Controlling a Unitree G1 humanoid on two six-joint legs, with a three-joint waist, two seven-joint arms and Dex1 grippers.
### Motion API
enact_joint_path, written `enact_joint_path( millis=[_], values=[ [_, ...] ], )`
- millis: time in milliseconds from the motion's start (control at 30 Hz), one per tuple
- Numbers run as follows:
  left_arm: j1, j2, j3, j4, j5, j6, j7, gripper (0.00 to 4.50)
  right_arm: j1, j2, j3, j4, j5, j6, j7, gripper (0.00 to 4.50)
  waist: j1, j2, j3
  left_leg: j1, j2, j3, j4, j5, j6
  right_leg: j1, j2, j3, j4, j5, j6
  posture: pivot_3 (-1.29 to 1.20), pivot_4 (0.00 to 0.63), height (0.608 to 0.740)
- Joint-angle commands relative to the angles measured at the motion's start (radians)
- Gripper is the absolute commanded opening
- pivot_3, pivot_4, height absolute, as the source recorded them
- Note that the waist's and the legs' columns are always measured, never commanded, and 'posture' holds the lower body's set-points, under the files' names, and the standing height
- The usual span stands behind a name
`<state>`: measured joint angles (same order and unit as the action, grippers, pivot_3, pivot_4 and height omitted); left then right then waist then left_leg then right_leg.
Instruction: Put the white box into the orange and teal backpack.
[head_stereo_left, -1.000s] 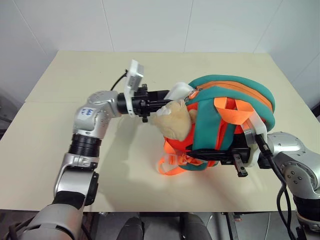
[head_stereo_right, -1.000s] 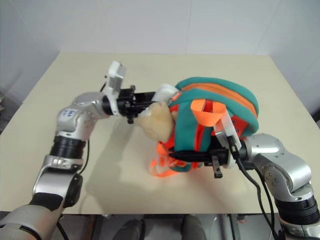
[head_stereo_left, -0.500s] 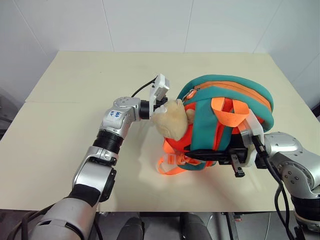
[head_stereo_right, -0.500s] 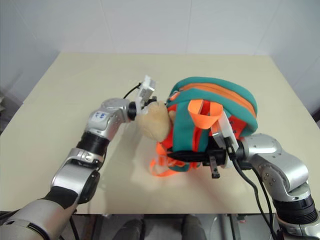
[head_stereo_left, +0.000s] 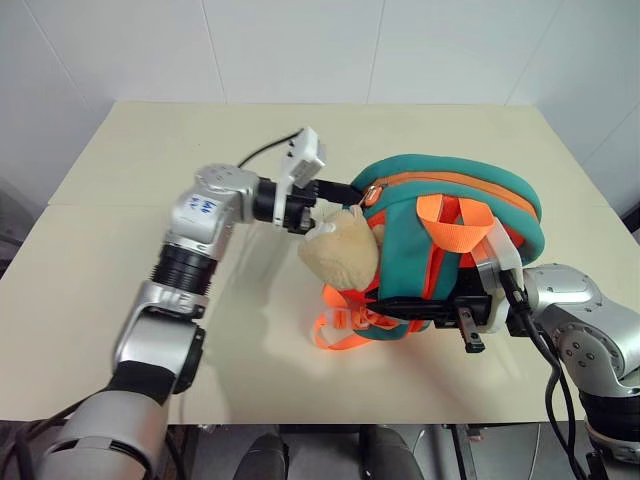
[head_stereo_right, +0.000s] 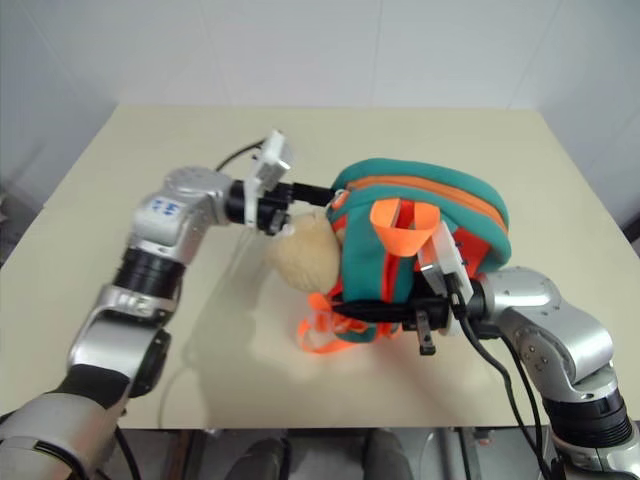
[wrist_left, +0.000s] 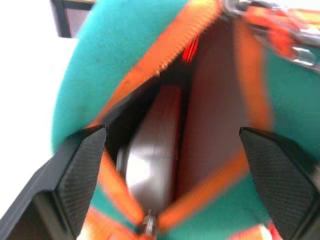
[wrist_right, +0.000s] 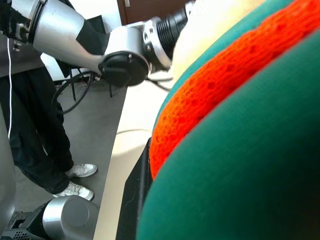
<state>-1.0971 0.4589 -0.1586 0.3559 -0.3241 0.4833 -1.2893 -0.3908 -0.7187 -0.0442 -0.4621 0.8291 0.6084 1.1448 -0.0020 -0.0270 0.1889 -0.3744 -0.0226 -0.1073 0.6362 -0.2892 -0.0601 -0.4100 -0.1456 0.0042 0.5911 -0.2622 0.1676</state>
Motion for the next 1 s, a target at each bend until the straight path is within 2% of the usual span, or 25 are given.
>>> enact_joint_path(
  millis=[33, 133, 300, 533, 733, 1000],
  values=[
    [-0.024, 0.044, 0.004, -0.094, -0.003, -0.014, -0.041, 4.5, -0.022, 0.009, 0.002, -0.006, -0.002, -0.023, 0.002, 0.54, 0.001, 0.0, 0.0, 0.0, 0.0, 0.0, 0.0, 0.0, 0.0, 0.0, 0.0, 0.0, 0.0, 0.0, 0.0, 0.0, 0.15, 0.74],
    [-0.009, 0.098, 0.018, -0.103, 0.005, -0.048, -0.059, 4.5, -0.03, 0.019, 0.009, 0.001, -0.011, -0.025, 0.001, 0.54, 0.001, 0.0, 0.0, 0.0, 0.0, 0.0, 0.0, 0.0, 0.0, 0.0, 0.0, 0.0, 0.0, 0.0, 0.0, 0.0, 0.15, 0.74],
    [0.032, 0.173, 0.103, -0.17, -0.066, -0.015, -0.073, 4.5, -0.032, 0.031, 0.011, 0.006, -0.021, -0.029, -0.001, 0.54, -0.007, 0.0, 0.0, 0.0, 0.0, 0.0, 0.0, 0.0, 0.0, 0.0, 0.0, 0.0, 0.001, 0.0, 0.0, 0.0, 0.15, 0.74],
    [0.119, 0.244, 0.194, -0.39, -0.178, 0.22, 0.047, 4.5, -0.026, 0.031, 0.014, 0.01, -0.026, -0.037, -0.003, 0.54, -0.002, 0.0, 0.0, 0.0, 0.0, 0.0, 0.0, 0.0, 0.0, 0.0, 0.0, 0.0, 0.001, 0.0, 0.0, 0.0, 0.15, 0.74],
    [0.196, 0.223, 0.296, -0.584, -0.323, 0.367, 0.188, 4.5, -0.03, 0.035, 0.02, 0.02, -0.029, -0.041, 0.0, 0.54, -0.003, 0.0, 0.0, 0.001, 0.001, 0.0, 0.001, 0.0, 0.0, 0.0, 0.0, 0.001, 0.002, 0.0, 0.0, 0.0, 0.15, 0.74],
    [0.264, 0.158, 0.241, -0.686, -0.392, 0.434, 0.298, 4.5, -0.055, 0.05, 0.036, 0.046, -0.045, -0.052, 0.013, 0.54, -0.002, 0.0, 0.0, 0.002, 0.001, 0.0, 0.001, 0.0, 0.0, 0.001, 0.0, 0.001, 0.003, 0.0, -0.001, 0.0, 0.15, 0.74]
  ],
)
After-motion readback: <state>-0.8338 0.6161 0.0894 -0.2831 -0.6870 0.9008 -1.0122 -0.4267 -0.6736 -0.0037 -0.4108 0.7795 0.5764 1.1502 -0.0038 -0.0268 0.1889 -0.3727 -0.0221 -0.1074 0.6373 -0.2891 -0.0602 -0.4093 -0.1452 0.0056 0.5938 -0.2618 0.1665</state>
